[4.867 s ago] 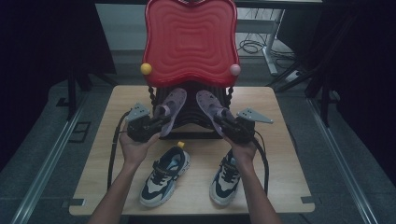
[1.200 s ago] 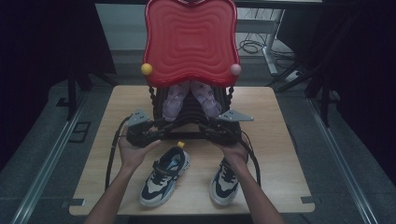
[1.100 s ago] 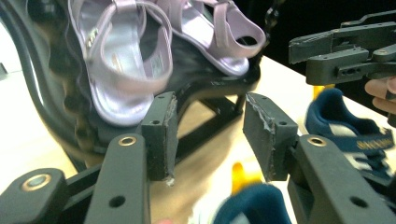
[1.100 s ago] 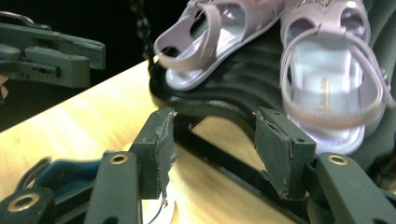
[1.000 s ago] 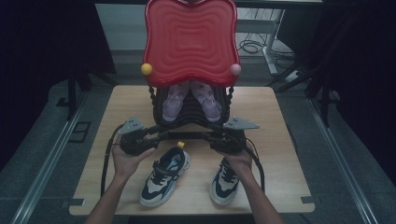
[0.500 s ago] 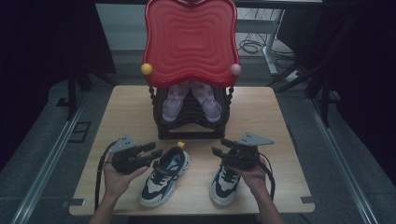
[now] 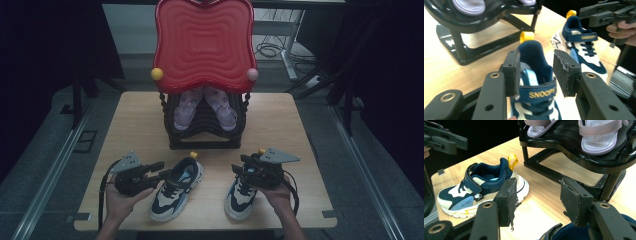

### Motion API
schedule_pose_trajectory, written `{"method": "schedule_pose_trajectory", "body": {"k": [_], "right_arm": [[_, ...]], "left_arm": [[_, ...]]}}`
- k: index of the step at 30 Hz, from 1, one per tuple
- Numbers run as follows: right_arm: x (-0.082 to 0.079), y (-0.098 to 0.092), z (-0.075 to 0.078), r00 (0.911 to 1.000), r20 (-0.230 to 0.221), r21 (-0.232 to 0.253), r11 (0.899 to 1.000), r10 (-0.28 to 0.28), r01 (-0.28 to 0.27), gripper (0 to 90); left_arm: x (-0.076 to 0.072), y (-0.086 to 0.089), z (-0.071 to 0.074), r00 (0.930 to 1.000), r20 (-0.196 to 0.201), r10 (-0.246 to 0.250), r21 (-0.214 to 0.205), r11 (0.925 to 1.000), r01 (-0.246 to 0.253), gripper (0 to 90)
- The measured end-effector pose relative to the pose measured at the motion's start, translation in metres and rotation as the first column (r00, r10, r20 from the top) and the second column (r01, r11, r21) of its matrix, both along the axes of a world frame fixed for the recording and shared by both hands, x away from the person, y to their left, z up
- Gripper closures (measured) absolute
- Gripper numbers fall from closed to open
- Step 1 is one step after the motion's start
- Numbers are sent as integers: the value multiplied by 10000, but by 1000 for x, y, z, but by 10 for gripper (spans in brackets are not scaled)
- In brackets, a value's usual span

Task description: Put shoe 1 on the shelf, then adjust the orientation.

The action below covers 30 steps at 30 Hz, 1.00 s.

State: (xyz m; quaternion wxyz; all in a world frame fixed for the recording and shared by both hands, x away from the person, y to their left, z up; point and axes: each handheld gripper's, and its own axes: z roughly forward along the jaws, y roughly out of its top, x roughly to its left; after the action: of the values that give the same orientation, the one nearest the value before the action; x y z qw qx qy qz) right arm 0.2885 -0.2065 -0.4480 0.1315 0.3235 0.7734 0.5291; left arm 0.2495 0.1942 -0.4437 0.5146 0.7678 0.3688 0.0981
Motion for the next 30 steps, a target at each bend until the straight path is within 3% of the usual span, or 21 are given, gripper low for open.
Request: {"method": "schedule_pose_trajectory", "body": {"k": [7, 19, 30], "right_arm": [[-1, -6, 2, 10000, 35, 85, 10000, -40, 40, 471], [-2, -20, 1, 9992, 35, 152, 9991, -406, 405, 473], [-2, -22, -1, 9986, -72, 137, 9985, -530, 531, 473]], "left_arm": [[-4, -4, 6, 9998, -7, -217, -17, 9998, 217, 587], [-14, -12, 4, 9977, -232, -636, 315, 9974, 643, 865], [-26, -12, -12, 9933, -788, -847, 254, 9959, 869, 894]]}}
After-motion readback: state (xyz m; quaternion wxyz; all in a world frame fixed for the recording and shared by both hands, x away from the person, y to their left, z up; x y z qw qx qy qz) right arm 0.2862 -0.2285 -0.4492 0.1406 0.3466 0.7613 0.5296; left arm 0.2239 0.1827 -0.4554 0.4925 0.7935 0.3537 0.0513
